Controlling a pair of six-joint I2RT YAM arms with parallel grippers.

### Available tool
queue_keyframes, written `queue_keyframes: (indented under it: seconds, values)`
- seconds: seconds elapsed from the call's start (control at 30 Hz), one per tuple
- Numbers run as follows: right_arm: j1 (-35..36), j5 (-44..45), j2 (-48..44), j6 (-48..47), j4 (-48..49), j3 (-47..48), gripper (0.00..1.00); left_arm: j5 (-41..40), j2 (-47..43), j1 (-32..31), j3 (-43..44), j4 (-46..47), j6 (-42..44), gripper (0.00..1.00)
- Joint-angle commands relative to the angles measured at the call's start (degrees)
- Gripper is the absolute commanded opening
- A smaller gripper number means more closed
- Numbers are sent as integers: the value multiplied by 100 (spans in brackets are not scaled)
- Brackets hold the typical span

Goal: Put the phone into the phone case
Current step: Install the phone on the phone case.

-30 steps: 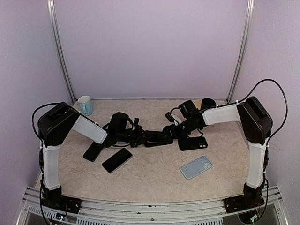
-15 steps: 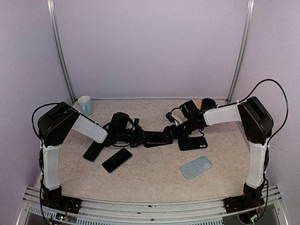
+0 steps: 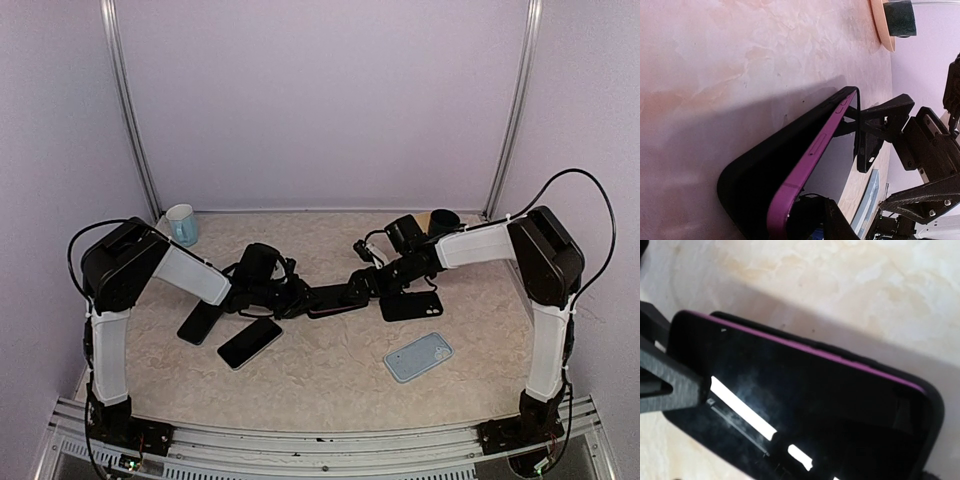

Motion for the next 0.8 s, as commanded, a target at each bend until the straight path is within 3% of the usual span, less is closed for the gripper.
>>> queue_keyframes:
  seconds: [0.0, 0.77]
  values:
    - [77, -488, -228, -32, -12, -91, 100, -483, 98, -46, -123, -1151, 313, 26]
    - [64, -488, -274, -5, 38, -148, 100, -786, -207, -3, -90, -1517, 530, 42]
